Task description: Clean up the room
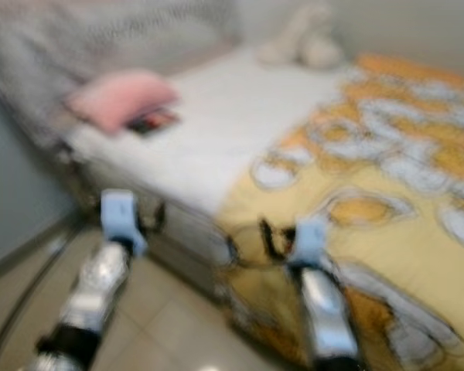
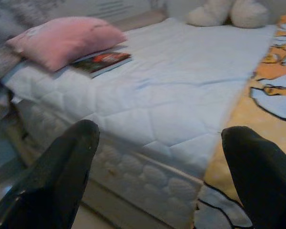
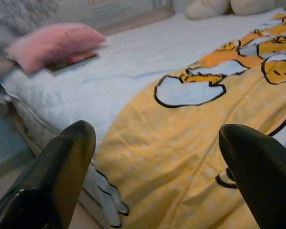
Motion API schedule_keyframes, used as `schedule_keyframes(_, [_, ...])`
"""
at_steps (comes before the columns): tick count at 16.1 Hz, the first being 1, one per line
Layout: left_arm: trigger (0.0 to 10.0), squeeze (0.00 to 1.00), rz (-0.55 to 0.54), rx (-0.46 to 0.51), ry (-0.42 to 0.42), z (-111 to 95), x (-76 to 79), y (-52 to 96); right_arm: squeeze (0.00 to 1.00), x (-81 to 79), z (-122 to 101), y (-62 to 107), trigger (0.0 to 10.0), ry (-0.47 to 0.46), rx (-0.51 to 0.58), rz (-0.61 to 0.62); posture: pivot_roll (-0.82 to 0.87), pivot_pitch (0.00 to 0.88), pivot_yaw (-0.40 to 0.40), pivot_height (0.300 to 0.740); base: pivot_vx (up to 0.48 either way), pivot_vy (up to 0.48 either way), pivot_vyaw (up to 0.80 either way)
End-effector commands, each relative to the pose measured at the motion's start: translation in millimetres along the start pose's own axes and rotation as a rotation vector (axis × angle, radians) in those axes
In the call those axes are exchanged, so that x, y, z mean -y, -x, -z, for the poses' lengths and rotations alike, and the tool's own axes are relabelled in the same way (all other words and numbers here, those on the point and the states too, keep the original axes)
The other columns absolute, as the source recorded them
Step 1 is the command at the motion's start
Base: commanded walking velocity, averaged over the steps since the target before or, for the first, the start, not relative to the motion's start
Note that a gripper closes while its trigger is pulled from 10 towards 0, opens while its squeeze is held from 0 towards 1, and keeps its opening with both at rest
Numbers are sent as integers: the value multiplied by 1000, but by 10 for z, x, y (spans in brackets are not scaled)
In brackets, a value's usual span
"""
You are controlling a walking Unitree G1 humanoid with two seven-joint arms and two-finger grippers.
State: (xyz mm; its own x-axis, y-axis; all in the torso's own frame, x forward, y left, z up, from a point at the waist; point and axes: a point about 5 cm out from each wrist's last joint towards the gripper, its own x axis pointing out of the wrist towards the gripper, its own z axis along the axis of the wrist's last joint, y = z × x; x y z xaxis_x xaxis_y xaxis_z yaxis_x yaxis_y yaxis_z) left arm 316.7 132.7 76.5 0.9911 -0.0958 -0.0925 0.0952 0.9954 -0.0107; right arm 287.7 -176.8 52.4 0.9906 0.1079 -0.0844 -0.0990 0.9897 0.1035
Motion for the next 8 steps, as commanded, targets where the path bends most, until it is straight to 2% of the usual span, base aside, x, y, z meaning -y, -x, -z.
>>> schedule_keyframes(1, [10000,0,-26,-16,-34,4,-108,17,4,-52,-34,-25,10000,-14,18,-20,137,0,64,740,472,0,587])
schedule_keyframes(2, [10000,0,-23,-16,-68,-7,-99,-19,8,-41,-16,-19,10000,-14,10,-23,142,0,59,740,360,0,587])
schedule_keyframes(5, [10000,0,-5,16,-96,-83,-24,-53,12,-23,-13,-7,10000,-9,5,-38,151,0,42,740,0,0,587])
schedule_keyframes(7, [10000,0,1,25,-90,-67,4,8,12,1,-1,14,10000,-10,-2,-42,153,0,33,740,0,0,591])
schedule_keyframes(8, [10000,0,2,23,-139,-15,-21,80,12,13,17,31,10000,-8,-10,-45,153,0,32,740,0,0,581])
